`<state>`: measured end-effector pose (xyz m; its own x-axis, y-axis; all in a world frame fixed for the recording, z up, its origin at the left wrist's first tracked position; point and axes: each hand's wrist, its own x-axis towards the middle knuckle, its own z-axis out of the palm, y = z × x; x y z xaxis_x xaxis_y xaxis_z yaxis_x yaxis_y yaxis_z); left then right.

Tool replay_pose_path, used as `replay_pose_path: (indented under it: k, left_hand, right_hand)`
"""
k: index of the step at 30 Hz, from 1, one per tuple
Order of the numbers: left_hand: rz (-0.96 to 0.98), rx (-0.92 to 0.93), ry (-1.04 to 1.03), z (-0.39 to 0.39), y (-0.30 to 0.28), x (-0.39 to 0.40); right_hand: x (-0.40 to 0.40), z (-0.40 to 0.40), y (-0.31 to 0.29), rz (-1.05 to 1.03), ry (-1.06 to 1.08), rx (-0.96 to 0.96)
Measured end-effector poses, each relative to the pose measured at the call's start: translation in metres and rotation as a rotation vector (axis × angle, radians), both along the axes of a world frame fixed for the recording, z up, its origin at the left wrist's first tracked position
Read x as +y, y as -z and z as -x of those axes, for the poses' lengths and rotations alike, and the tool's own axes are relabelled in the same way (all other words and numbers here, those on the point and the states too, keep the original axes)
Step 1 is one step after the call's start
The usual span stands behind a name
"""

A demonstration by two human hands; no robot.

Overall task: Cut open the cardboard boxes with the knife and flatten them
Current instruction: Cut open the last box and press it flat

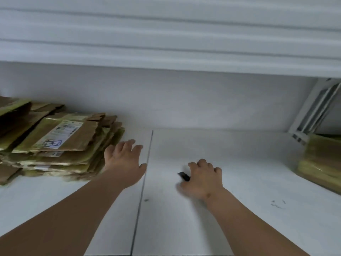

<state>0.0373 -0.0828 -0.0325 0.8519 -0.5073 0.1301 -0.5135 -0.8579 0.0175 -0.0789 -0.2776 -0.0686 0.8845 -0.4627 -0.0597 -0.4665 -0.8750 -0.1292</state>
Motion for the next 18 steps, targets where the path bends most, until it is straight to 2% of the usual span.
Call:
replay_pose_path:
  k: [3,7,14,18]
  left_hand:
    - [0.003,0.010,0.018,0.020,0.004,-0.041]
    - [-0.003,0.021,0.037,0.042,0.009,-0.082]
    - [-0.031,0.047,0.051,0.056,0.012,-0.122]
    - [-0.060,0.032,0.117,0.054,0.010,-0.146]
  right_hand:
    - [-0.034,0.021,0.006,-0.036,-0.086,0.117]
    - [-0.065,0.031,0.015,0.005,-0.170,0.024]
    - [-0.120,0.050,0.022,0.125,-0.028,-0.067]
    - [-0.134,0.056,0.018,0.101,-0.007,-0.078]
